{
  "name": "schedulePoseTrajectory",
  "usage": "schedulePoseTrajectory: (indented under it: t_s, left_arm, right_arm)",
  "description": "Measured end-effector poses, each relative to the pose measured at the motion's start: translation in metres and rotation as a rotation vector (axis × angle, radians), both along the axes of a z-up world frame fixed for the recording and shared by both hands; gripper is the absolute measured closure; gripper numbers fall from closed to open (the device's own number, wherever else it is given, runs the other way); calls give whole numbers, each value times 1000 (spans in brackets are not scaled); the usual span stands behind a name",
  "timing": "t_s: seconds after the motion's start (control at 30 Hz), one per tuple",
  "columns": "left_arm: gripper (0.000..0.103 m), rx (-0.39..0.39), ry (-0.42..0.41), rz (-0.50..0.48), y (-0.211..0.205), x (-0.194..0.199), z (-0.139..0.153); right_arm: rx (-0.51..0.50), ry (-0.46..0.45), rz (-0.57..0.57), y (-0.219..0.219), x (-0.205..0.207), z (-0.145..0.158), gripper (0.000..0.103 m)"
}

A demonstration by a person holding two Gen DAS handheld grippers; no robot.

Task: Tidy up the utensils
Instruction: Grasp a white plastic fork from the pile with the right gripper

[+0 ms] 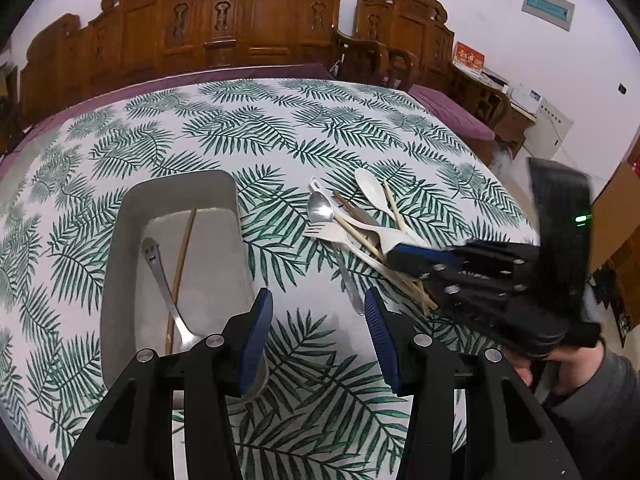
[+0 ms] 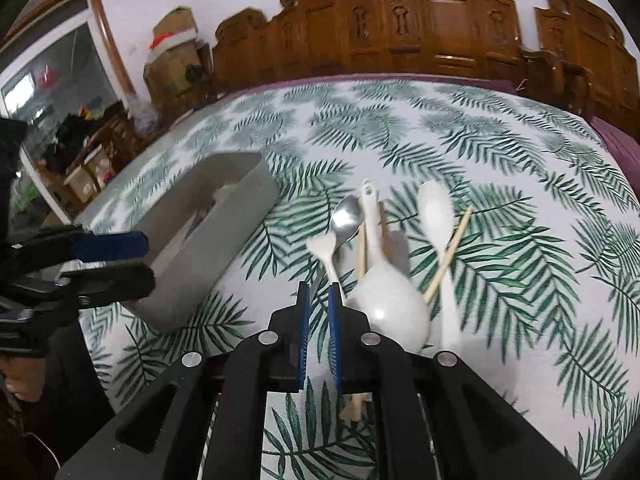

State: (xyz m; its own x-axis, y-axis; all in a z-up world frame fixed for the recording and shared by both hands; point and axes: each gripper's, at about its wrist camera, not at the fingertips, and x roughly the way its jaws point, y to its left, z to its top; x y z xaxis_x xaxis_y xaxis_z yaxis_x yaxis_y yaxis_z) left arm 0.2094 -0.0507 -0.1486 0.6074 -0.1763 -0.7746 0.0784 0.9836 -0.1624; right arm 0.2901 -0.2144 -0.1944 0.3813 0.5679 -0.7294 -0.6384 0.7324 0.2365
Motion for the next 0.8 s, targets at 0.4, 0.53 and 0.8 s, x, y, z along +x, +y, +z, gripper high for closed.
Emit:
schedulePoseTrajectory:
  t_s: [0.4,0.53,0.8]
  left_arm:
    - [58,-1,-7,17,0,-2,3]
    - [58,7,-8,18,-1,-4,5]
    - [58,24,-9,18,-3,-4,8]
  right_arm:
    - [-50,41,28,15,19,-16,86]
    - [-92,17,34,21,19,-18,86]
    - [-171,10,47,18,17,-26,86]
